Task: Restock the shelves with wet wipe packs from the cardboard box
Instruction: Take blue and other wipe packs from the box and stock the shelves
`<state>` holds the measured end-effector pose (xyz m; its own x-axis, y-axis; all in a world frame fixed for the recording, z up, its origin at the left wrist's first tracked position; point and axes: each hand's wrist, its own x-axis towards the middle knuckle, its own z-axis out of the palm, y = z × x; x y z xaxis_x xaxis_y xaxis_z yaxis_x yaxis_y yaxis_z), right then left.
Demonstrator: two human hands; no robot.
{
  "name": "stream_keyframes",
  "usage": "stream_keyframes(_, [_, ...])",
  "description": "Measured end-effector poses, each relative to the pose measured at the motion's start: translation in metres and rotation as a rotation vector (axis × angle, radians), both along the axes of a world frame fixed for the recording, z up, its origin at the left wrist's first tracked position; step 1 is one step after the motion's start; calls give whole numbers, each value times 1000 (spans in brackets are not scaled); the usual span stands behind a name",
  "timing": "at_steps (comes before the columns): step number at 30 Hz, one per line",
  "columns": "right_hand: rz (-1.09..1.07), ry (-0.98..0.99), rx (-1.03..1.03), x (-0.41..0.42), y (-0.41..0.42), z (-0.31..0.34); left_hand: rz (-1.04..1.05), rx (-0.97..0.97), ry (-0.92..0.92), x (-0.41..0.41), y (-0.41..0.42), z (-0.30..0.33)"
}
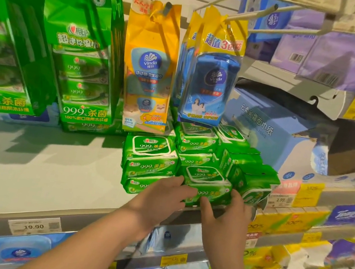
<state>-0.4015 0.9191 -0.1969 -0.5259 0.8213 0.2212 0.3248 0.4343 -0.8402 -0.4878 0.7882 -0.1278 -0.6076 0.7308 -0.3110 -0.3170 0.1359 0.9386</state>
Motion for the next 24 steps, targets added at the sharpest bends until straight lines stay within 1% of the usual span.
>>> stream_keyframes(2, [-24,-16,36,0,-1,-1,-13,102,-74,-2,-8,-7])
stream_keyframes(4, [-32,10,87,0,-4,-4,66,172,-137,-3,-18,-7])
stream_keyframes(5, [-13,24,152,1,-5,-5,147,157,-114,-5,-21,-6])
stream_keyframes(7, [65,21,364,0,-8,-6,272,124,99,-9,-34,-12])
stream_keyframes(8, [95,14,477,-2,-8,-8,356,134,208,-10,-41,-18])
stream_keyframes(9, [103,7,556,-5,-7,-10,454,191,260,-10,-48,-20])
stream_keyframes(11, [83,4,608,-12,-3,-11,648,277,350,-12,-56,-23])
stream_keyframes(13, [71,7,610,-18,0,-9,768,320,399,-18,-59,-25])
stream_keyframes(14, [76,12,611,-21,1,-9,796,335,409,-22,-59,-26])
stream_keyframes(16, [99,22,608,-26,5,-9,799,268,375,-30,-59,-29])
stream_keyframes(19, [150,5,563,-32,9,-9,682,91,281,-43,-60,-33])
stream_keyframes(22, [183,-34,516,-38,11,-9,552,63,195,-51,-57,-37])
stream_keyframes(24, [181,-37,495,-41,12,-9,510,65,158,-50,-55,-38])
